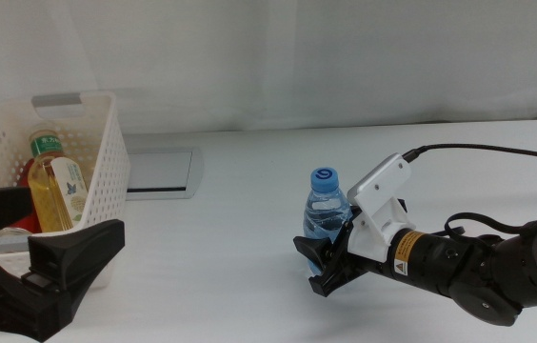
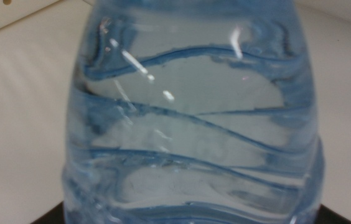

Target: Use arms to grab the bottles and put them into the dustbin to the left of the table.

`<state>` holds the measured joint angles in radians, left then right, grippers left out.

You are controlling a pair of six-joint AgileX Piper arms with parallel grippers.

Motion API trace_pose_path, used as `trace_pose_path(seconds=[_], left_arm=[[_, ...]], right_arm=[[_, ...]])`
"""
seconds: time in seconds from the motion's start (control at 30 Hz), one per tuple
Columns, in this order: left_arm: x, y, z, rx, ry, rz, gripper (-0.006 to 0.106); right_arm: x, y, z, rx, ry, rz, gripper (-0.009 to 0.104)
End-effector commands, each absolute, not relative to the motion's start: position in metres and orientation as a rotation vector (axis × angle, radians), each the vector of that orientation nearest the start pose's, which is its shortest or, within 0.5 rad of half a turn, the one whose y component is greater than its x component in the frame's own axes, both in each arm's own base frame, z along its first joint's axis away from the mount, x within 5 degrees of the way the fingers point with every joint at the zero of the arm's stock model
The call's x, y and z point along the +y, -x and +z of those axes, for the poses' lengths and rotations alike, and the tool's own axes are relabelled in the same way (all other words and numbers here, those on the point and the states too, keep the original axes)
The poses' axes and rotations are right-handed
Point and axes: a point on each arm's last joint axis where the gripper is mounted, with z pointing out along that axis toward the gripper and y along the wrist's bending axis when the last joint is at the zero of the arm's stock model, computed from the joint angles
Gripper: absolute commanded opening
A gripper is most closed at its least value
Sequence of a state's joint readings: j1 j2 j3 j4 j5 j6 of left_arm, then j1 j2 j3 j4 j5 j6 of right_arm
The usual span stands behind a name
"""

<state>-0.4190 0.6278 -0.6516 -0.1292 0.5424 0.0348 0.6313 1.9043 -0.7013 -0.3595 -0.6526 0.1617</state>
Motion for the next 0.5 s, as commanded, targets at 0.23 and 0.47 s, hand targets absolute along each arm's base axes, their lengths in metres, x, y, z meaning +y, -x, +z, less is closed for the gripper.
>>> trace_pose_path(seconds=[0.23, 0.47], left_arm=[[-0.0571, -0.1093, 0.3319, 1.966, -0.390, -0.400, 0.087], [-0.0571, -0.1093, 0.3319, 1.966, -0.390, -0.400, 0.086]], right_arm=[[0.2175, -0.2613, 0.1226, 1.882, 0.870, 0.558, 0.054], [0.2153, -0.2632, 0.1218, 1.915, 0.819, 0.546, 0.103]])
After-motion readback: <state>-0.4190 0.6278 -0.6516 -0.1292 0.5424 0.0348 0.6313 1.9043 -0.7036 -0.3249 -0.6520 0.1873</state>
